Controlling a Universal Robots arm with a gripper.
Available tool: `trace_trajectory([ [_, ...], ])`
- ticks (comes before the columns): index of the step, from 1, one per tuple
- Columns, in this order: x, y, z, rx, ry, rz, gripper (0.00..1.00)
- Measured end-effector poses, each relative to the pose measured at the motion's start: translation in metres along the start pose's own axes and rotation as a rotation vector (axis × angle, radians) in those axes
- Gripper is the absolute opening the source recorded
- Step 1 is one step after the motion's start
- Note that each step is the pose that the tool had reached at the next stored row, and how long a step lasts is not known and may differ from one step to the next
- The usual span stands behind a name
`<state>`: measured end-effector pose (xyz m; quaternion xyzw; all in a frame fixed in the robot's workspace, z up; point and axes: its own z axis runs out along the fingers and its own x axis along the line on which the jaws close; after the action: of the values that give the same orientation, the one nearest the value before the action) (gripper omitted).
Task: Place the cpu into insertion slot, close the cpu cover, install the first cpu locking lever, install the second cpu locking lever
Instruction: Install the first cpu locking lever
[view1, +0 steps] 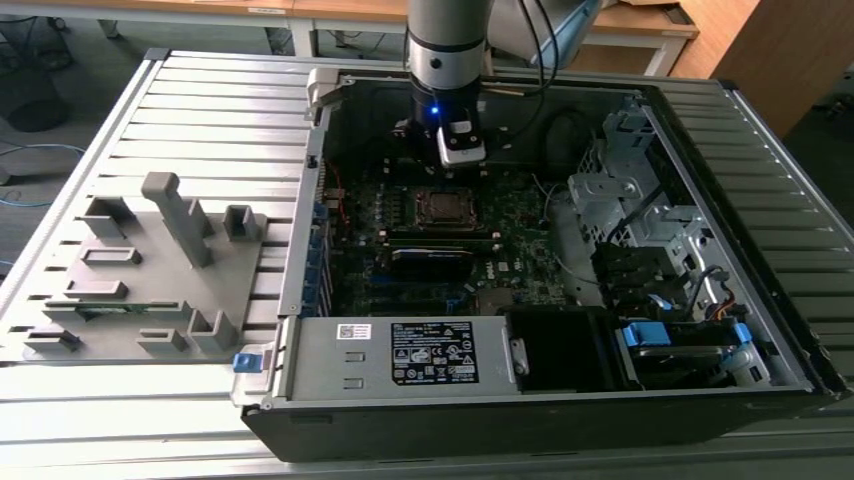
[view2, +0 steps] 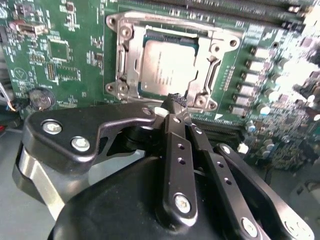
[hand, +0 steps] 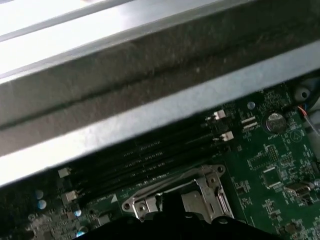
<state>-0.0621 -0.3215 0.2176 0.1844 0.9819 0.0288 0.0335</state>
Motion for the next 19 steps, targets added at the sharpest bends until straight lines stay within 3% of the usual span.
trace_trajectory([
  [2,-0.0003,-0.0009,-0.0001,0.0077,-0.0027,-0.005,0.11],
  [7,-0.0046,0.0006,0.0011,0.0115,-0.0026,-0.026,0.11],
  [13,-0.0117,0.0032,0.0031,0.0157,0.0027,-0.054,0.11],
  [19,-0.0124,0.0027,0.0033,0.0297,-0.0001,-0.090,0.11],
])
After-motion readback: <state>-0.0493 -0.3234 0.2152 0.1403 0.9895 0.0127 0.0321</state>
